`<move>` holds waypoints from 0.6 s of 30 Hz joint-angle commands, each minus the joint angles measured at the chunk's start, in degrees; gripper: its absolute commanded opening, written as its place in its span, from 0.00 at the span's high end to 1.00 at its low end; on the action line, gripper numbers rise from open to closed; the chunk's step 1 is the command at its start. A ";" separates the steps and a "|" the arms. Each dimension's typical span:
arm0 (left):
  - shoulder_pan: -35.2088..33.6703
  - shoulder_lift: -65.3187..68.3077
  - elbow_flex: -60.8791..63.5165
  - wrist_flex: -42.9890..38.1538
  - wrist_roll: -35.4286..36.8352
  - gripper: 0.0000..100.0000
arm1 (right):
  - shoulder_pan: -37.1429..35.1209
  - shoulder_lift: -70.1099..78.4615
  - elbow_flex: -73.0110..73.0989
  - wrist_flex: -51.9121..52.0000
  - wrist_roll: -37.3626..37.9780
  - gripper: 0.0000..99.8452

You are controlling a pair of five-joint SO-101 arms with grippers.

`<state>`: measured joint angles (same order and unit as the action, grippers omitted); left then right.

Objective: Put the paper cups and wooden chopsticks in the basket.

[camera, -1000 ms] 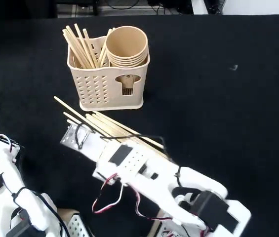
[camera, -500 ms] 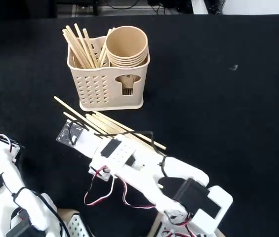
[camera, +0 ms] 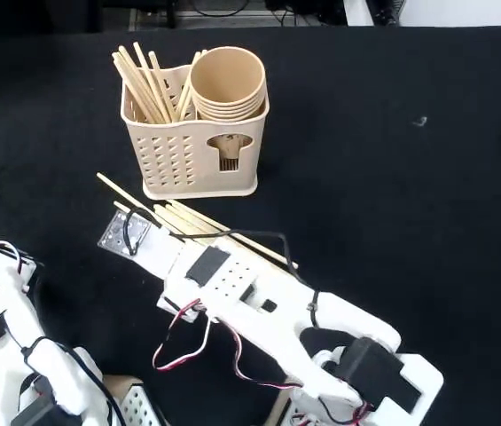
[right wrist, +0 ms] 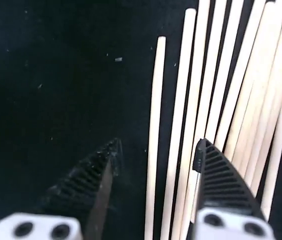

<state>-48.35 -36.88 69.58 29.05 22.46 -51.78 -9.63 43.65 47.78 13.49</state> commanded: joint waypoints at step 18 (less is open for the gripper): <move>0.57 -1.41 -0.84 -0.79 -0.53 0.83 | 0.70 2.33 -1.27 -0.88 -0.35 0.97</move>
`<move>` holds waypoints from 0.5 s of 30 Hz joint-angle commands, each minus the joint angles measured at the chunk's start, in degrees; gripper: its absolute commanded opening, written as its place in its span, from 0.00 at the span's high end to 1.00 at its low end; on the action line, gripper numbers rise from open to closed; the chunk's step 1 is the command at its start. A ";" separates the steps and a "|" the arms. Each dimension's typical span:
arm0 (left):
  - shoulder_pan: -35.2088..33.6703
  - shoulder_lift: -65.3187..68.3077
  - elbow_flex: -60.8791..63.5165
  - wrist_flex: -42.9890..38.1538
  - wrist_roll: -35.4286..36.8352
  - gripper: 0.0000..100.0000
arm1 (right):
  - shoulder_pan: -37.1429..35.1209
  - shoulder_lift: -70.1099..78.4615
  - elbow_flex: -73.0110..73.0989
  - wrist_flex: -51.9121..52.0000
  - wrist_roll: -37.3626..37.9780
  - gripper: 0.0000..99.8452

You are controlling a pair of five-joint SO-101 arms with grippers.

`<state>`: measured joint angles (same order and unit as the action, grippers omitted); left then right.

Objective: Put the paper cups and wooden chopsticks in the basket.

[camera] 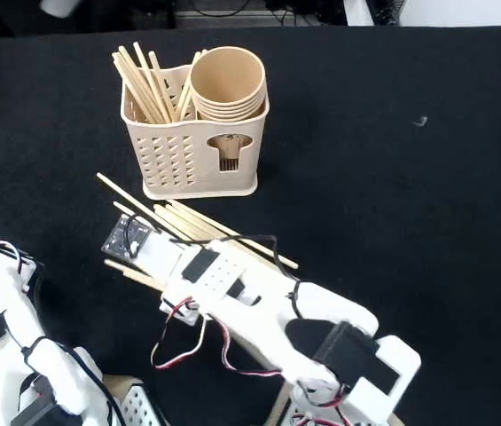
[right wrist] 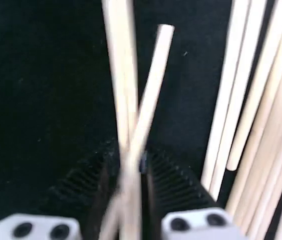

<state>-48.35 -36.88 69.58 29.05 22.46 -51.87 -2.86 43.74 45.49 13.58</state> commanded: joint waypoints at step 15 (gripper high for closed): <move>0.57 -1.41 -0.84 -0.79 -0.53 0.83 | -0.62 -5.67 -1.27 2.81 -0.35 0.86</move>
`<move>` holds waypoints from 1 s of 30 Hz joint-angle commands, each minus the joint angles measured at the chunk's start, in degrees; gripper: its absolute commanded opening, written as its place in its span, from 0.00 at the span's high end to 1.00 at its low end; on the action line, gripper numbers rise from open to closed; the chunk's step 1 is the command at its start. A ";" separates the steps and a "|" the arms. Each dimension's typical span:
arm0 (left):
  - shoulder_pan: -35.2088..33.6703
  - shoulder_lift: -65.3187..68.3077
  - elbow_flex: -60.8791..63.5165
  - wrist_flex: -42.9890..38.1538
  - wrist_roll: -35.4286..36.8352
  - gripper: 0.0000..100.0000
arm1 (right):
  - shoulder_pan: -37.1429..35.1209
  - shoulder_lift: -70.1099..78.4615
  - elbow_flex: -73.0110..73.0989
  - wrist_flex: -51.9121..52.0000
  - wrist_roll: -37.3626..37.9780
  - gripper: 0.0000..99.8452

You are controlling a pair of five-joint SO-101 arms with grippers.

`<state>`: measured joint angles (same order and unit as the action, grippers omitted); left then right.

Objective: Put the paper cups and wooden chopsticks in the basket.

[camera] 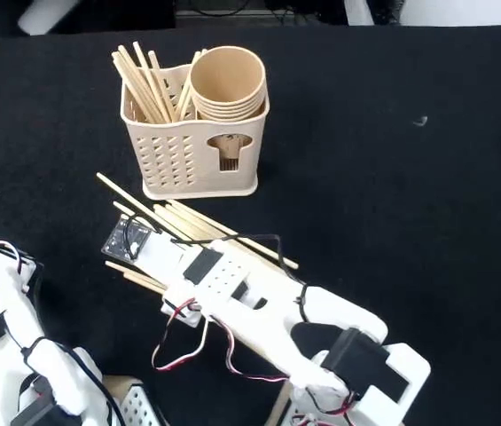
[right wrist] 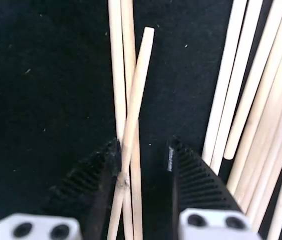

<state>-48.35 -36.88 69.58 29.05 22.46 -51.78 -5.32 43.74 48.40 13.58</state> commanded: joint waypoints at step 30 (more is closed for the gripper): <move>0.57 -1.41 -0.84 -0.79 -0.53 0.83 | -1.23 0.66 -4.09 -2.02 3.25 0.99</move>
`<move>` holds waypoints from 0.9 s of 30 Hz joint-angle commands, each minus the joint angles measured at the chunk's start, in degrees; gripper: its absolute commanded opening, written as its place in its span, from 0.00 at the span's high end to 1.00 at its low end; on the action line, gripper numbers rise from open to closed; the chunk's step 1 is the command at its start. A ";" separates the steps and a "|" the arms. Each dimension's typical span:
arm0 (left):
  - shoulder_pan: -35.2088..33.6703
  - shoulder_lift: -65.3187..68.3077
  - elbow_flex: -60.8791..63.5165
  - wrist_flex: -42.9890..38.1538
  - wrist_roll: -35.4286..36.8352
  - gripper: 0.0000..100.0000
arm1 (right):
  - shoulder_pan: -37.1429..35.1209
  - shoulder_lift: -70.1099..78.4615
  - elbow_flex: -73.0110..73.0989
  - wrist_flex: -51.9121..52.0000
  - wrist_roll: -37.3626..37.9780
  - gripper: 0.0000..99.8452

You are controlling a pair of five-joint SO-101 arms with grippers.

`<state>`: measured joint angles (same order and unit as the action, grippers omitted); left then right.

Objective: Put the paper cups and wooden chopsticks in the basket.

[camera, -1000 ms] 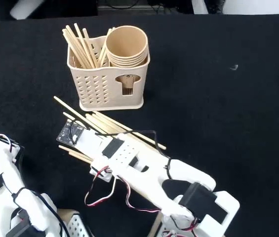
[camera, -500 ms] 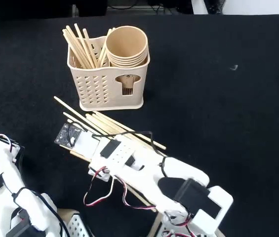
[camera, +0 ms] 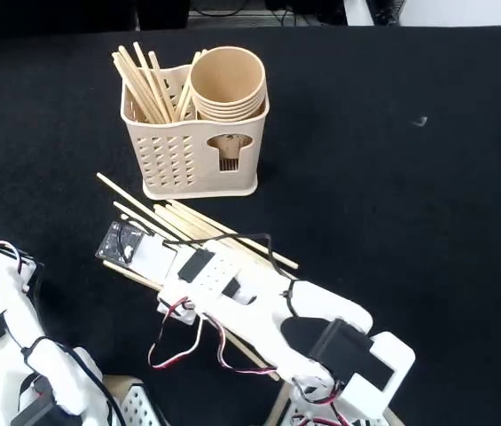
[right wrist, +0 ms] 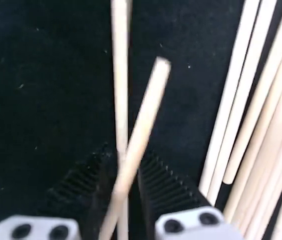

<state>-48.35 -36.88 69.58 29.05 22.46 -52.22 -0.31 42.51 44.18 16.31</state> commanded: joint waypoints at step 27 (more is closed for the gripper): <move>0.57 -1.41 -0.84 -0.62 -0.53 0.83 | 10.02 -33.19 -14.64 -8.88 -8.00 0.99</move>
<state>-48.35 -36.88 69.58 29.05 22.46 -44.13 -29.67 32.40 41.45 10.59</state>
